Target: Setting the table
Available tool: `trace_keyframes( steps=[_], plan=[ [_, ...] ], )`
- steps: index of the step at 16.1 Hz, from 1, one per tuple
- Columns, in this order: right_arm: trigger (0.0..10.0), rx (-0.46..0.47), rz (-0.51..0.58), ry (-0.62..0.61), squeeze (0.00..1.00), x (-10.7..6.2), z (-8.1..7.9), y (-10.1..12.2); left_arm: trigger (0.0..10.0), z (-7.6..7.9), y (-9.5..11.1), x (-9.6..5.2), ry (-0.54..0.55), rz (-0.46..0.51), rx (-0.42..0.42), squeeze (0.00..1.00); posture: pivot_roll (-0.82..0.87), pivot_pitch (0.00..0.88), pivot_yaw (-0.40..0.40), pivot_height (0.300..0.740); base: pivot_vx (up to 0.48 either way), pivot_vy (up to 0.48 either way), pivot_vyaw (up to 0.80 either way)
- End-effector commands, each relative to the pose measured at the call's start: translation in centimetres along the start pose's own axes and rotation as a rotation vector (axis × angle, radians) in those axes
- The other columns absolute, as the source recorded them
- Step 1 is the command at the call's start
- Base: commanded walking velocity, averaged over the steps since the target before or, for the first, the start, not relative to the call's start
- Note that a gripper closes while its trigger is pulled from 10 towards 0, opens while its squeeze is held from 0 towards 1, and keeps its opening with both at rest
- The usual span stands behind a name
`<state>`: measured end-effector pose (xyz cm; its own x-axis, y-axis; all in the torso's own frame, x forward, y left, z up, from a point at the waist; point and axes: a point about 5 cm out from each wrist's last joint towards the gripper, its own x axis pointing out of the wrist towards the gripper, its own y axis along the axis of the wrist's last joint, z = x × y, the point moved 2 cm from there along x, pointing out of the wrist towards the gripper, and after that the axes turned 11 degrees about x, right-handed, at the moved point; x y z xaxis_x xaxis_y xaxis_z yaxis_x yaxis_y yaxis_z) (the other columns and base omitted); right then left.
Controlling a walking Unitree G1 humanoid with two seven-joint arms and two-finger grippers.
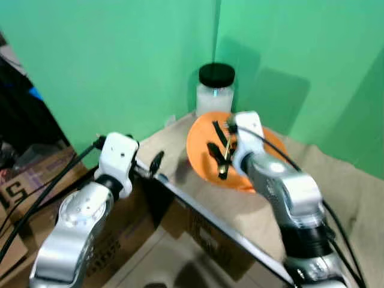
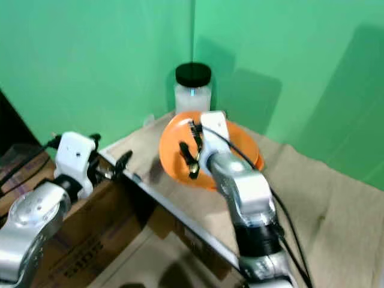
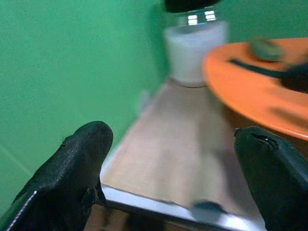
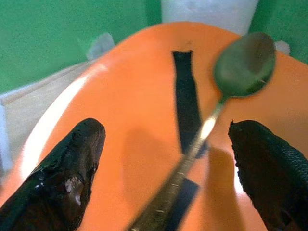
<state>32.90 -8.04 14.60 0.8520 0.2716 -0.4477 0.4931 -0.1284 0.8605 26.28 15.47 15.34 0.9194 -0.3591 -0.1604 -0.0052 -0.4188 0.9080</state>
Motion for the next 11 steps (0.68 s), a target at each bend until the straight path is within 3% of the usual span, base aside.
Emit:
trace_keyframes(
  steps=[1, 4, 7, 8, 9, 11],
  plan=[
    [10.0, 0.026, -0.038, -0.053, 0.00, 0.4, 0.8, -0.1, 10.0, 0.3, 0.5, -0.3, -0.060, 0.016, 0.003, 0.00, 0.17, 0.000, 0.015, 0.740, 0.000, 0.000, 0.00],
    [10.0, 0.065, -0.066, -0.111, 0.00, 1.6, 0.9, 0.2, 10.0, 1.5, 0.5, -1.6, -0.262, 0.030, 0.004, 0.00, 0.17, 0.000, 0.016, 0.740, 0.000, 0.000, 0.00],
    [10.0, 0.068, -0.078, -0.196, 0.00, 2.5, 1.4, 0.3, 10.0, 2.0, 0.6, -2.4, -0.360, 0.031, -0.012, 0.00, 0.17, 0.000, 0.016, 0.740, 0.000, 0.000, 0.00],
    [8.9, 0.087, -0.074, -0.217, 0.00, 2.8, 1.5, 0.3, 10.0, 2.3, 0.6, -2.8, -0.400, 0.025, -0.014, 0.00, 0.17, 0.000, 0.016, 0.740, 0.000, 0.000, 0.00],
    [6.0, 0.104, -0.071, -0.225, 0.00, 3.0, 1.6, 0.4, 10.0, 2.3, 0.5, -3.0, -0.413, 0.021, -0.013, 0.00, 0.17, 0.000, 0.017, 0.740, 0.000, 0.000, 0.00],
    [3.1, 0.117, -0.072, -0.227, 0.00, 3.2, 1.6, 0.4, 10.0, 2.3, 0.5, -3.0, -0.418, 0.020, -0.014, 0.00, 0.17, 0.000, 0.018, 0.740, 0.000, 0.000, 0.00]
  ],
)
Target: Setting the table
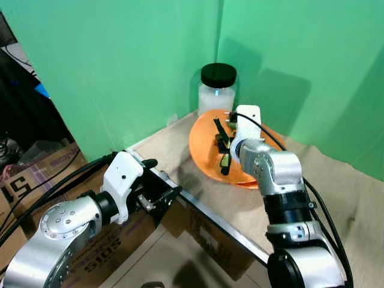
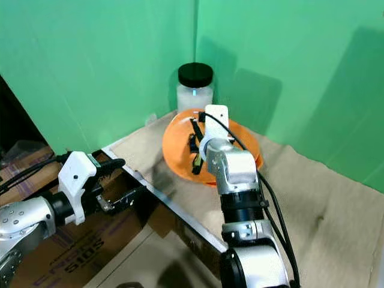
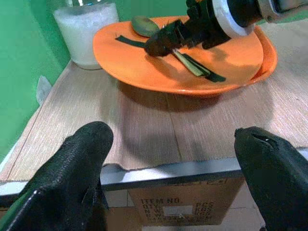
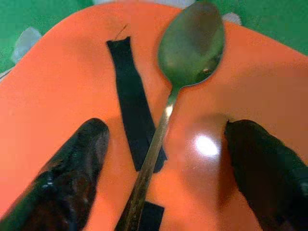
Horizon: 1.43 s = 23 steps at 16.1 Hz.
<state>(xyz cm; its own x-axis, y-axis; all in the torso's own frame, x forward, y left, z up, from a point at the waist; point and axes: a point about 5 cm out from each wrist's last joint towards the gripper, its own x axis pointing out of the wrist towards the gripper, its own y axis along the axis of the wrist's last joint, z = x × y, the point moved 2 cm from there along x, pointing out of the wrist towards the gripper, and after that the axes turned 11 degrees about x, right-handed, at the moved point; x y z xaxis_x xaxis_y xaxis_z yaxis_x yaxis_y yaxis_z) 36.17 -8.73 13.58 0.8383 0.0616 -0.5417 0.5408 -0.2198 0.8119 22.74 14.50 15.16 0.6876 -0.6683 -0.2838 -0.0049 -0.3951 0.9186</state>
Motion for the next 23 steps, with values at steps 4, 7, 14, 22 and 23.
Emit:
trace_keyframes(
  steps=[4, 7, 14, 22, 23],
  plan=[
    [0.6, 0.033, -0.025, -0.001, 0.00, 0.4, 0.1, -0.1, 10.0, -0.1, 0.2, -0.1, -0.013, 0.000, 0.016, 0.00, 0.17, 0.000, 0.022, 0.740, 0.000, 0.000, 0.00],
    [0.0, 0.037, -0.022, 0.000, 0.00, 0.5, 0.1, 0.1, 10.0, -0.2, 0.3, -0.1, -0.017, 0.001, 0.016, 0.00, 0.17, 0.000, 0.024, 0.740, 0.000, 0.000, 0.00],
    [0.0, 0.026, -0.027, 0.018, 0.00, 0.5, 0.0, 0.1, 10.0, -0.2, 0.2, 0.0, -0.018, -0.003, 0.023, 0.00, 0.17, 0.000, 0.026, 0.740, 0.000, 0.000, 0.00],
    [0.0, 0.018, -0.009, 0.030, 0.00, 0.3, 0.1, 0.5, 10.0, -0.2, 0.2, 0.1, -0.023, -0.003, 0.027, 0.00, 0.16, 0.000, 0.031, 0.740, 0.000, 0.000, 0.00],
    [0.0, 0.026, 0.016, 0.041, 0.00, 0.1, 0.3, 0.9, 10.0, -0.3, 0.2, 0.1, -0.023, -0.002, 0.029, 0.00, 0.16, 0.000, 0.035, 0.740, 0.000, 0.000, 0.00]
  ],
)
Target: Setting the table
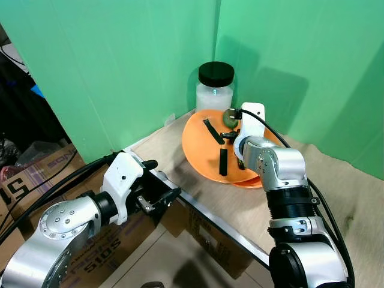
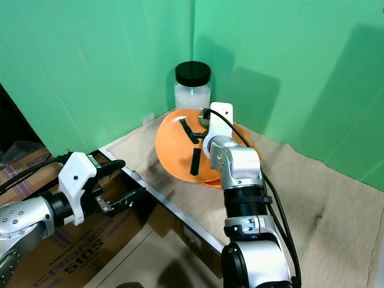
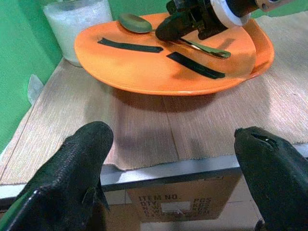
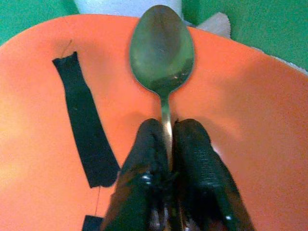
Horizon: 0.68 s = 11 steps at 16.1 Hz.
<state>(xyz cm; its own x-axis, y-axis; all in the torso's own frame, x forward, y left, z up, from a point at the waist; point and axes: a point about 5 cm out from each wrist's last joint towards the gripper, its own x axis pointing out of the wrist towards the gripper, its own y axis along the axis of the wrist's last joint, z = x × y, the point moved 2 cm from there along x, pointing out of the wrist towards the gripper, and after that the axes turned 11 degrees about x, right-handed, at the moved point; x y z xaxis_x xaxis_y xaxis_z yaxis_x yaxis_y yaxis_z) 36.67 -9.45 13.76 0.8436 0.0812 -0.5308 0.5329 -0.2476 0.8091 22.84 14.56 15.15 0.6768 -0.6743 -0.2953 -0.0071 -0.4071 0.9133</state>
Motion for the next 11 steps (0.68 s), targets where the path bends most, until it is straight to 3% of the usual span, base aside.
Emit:
trace_keyframes(
  steps=[1, 6, 10, 11],
  plan=[
    [0.0, 0.000, 0.026, 0.026, 0.00, -0.4, -0.1, 0.7, 10.0, -0.3, 0.3, 0.2, -0.007, 0.007, 0.020, 0.00, 0.16, 0.000, 0.037, 0.740, 0.000, 0.000, 0.00],
    [0.0, 0.052, 0.139, 0.104, 0.00, -2.4, 0.6, 2.9, 10.0, -0.5, 0.5, 0.9, -0.013, 0.019, 0.027, 0.00, 0.13, 0.000, 0.050, 0.740, 0.000, 0.000, 0.00],
    [0.0, 0.043, 0.322, 0.228, 0.00, -6.2, 1.6, 5.8, 10.0, -1.5, 1.9, 1.7, 0.103, 0.078, 0.043, 0.00, 0.15, 0.000, 0.027, 0.740, 0.000, 0.000, 0.00],
    [5.0, 0.002, 0.385, 0.267, 0.00, -7.8, 2.0, 6.0, 10.0, -1.9, 2.3, 2.2, 0.170, 0.101, 0.035, 0.00, 0.13, 0.000, 0.033, 0.740, 0.000, 0.000, 0.00]
  ],
)
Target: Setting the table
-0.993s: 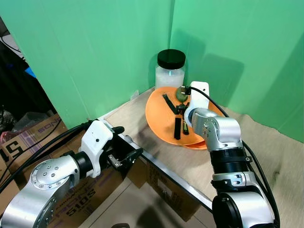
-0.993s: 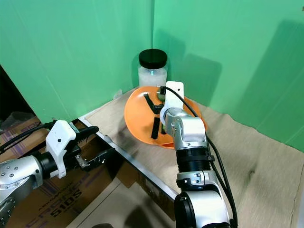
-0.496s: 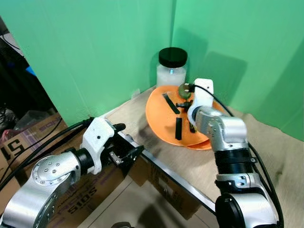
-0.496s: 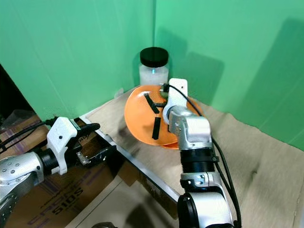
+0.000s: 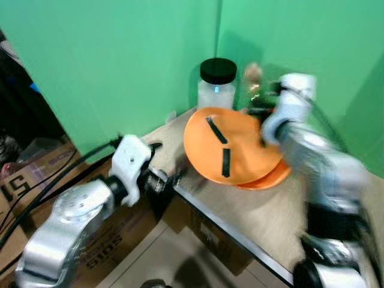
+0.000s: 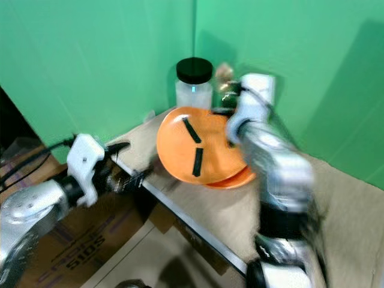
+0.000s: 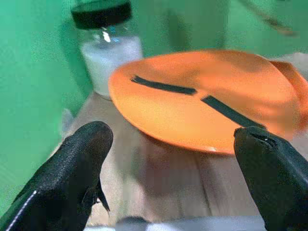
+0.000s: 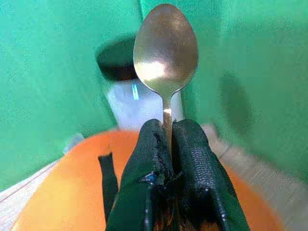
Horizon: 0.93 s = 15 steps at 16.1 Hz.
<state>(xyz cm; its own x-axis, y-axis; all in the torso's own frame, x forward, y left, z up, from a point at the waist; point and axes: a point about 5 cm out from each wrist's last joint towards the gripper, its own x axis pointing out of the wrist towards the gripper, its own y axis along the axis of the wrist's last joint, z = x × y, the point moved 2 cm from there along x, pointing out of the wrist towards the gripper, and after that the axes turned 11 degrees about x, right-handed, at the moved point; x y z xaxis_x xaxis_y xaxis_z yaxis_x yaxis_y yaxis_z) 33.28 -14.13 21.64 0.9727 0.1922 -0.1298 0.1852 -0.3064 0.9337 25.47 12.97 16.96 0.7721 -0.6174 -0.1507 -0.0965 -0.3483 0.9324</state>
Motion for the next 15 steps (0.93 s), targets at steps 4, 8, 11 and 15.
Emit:
trace_keyframes(
  steps=[4, 8, 11, 15],
  plan=[
    [10.0, -0.085, 0.062, -0.019, 0.00, -5.2, 1.1, -1.7, 10.0, 0.6, 0.6, 2.4, 0.150, 0.022, 0.006, 0.00, 0.10, 0.000, 0.025, 0.740, 0.000, 0.000, -0.20],
    [10.0, -0.120, 0.170, 0.003, 0.00, -5.3, 0.4, -0.5, 10.0, 0.1, 0.3, 1.7, 0.223, 0.008, 0.006, 0.00, 0.11, 0.000, 0.015, 0.740, 0.000, 0.000, -0.80],
    [10.0, -0.134, 0.199, 0.020, 0.00, -6.0, -0.3, -0.5, 10.0, -0.8, 0.3, 3.0, 0.269, 0.020, 0.006, 0.00, 0.07, 0.000, 0.026, 0.740, 0.000, 0.000, -0.80],
    [10.0, -0.026, 0.167, -0.034, 0.00, -4.9, 1.3, -1.4, 10.0, -1.2, -0.1, 1.5, 0.363, -0.004, -0.013, 0.00, 0.12, 0.000, -0.003, 0.740, 0.000, 0.000, -0.80]
  ],
)
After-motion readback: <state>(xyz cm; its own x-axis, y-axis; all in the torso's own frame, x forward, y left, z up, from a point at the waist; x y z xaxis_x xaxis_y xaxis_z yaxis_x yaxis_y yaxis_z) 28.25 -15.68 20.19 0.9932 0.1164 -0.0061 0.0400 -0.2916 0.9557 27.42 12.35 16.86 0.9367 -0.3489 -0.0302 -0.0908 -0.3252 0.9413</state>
